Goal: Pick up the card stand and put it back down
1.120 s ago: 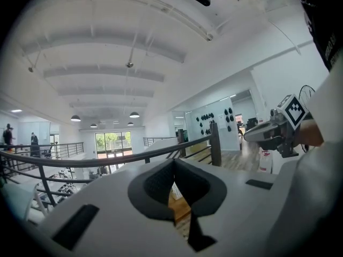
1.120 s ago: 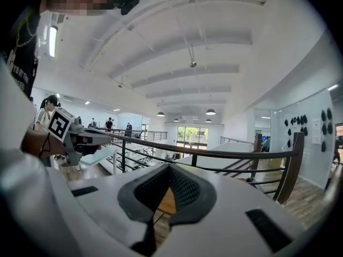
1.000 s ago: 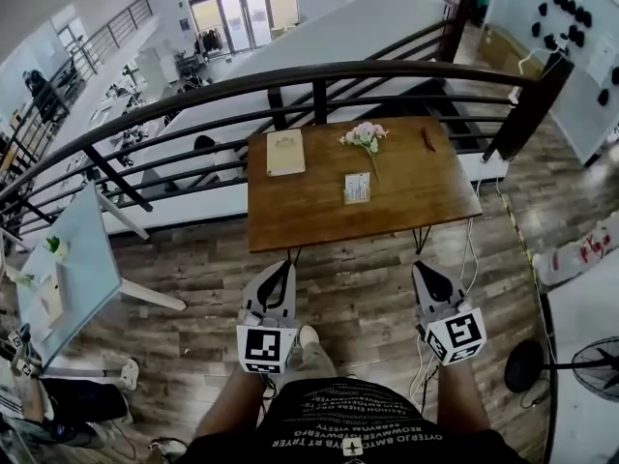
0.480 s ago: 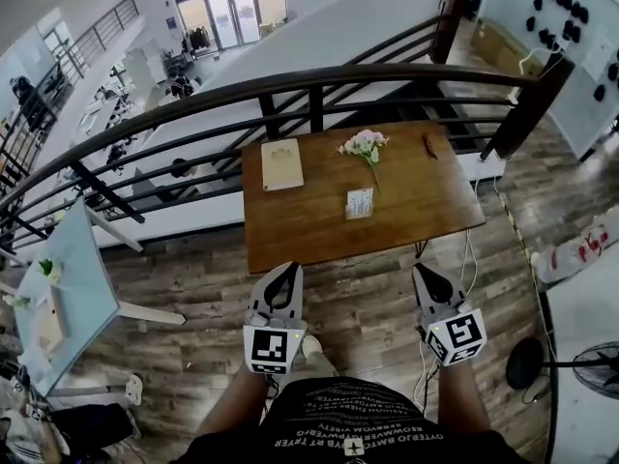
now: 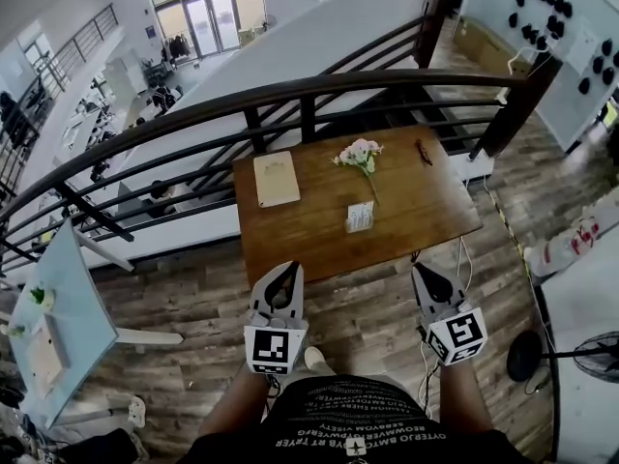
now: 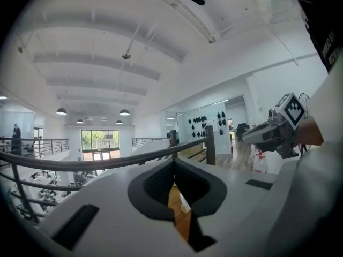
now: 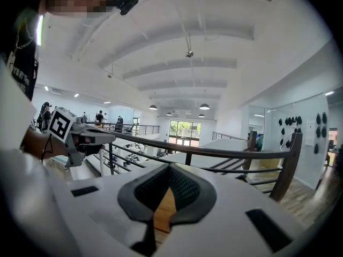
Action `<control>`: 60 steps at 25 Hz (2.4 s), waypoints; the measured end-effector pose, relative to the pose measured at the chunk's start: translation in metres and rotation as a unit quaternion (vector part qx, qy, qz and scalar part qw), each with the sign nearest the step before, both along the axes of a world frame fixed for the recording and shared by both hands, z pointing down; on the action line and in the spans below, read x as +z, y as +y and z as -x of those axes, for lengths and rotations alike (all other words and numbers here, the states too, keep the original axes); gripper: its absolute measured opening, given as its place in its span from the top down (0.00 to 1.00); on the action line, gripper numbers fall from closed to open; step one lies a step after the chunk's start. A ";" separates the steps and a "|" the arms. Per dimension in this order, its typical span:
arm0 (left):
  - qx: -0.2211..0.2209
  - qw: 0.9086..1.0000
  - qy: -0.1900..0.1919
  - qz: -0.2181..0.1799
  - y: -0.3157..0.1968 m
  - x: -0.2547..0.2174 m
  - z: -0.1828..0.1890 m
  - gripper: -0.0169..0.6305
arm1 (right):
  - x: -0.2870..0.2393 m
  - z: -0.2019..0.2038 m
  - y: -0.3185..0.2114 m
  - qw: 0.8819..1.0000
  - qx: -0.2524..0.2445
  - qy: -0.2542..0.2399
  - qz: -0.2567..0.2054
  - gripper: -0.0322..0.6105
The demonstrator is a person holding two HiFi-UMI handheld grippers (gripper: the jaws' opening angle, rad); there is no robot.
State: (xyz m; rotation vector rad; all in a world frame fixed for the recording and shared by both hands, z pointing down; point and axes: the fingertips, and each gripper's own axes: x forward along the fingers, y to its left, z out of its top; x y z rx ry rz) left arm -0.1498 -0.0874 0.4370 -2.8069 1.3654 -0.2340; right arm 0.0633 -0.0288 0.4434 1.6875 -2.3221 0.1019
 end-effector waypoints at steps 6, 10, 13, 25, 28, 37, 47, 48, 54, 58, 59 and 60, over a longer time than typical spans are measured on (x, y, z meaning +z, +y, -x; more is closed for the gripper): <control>0.014 1.000 0.015 0.008 -0.020 0.005 0.006 0.94 | -0.003 0.013 -0.009 1.000 0.007 0.017 0.006 0.93; 0.015 1.000 0.024 0.010 -0.030 0.006 0.009 0.94 | -0.006 0.012 -0.011 1.000 0.013 0.026 0.006 0.93; 0.017 1.000 0.022 0.011 -0.035 0.008 0.007 0.94 | -0.006 0.006 -0.015 1.000 0.019 0.022 0.005 0.93; -0.001 1.000 0.007 0.029 -0.059 0.012 -0.034 0.94 | 0.009 -0.027 -0.061 1.000 -0.014 -0.006 0.012 0.93; -0.018 0.999 0.008 0.031 -0.076 0.008 -0.054 0.94 | 0.011 -0.047 -0.082 0.999 -0.031 -0.012 0.014 0.93; -0.076 0.997 0.007 0.022 -0.129 0.000 -0.103 0.94 | 0.012 -0.104 -0.154 0.996 -0.084 -0.022 0.006 0.93; -0.129 0.992 0.004 0.015 -0.157 -0.003 -0.150 0.94 | 0.015 -0.153 -0.206 0.990 -0.136 -0.027 0.007 0.93; -0.136 0.991 0.005 0.014 -0.158 -0.002 -0.153 0.94 | 0.017 -0.158 -0.209 0.990 -0.141 -0.026 0.007 0.93; -0.168 0.986 -0.009 -0.011 -0.161 0.001 -0.164 0.94 | 0.040 -0.178 -0.224 0.988 -0.153 -0.025 0.026 0.93; -0.166 0.986 -0.011 -0.005 -0.163 0.006 -0.162 0.94 | 0.071 -0.178 -0.232 0.987 -0.147 -0.036 0.055 0.93; -0.167 0.986 -0.011 -0.002 -0.164 0.008 -0.161 0.94 | 0.081 -0.176 -0.234 0.986 -0.147 -0.038 0.064 0.93; -0.167 0.986 -0.012 0.001 -0.166 0.011 -0.159 0.94 | 0.091 -0.173 -0.236 0.985 -0.148 -0.041 0.073 0.93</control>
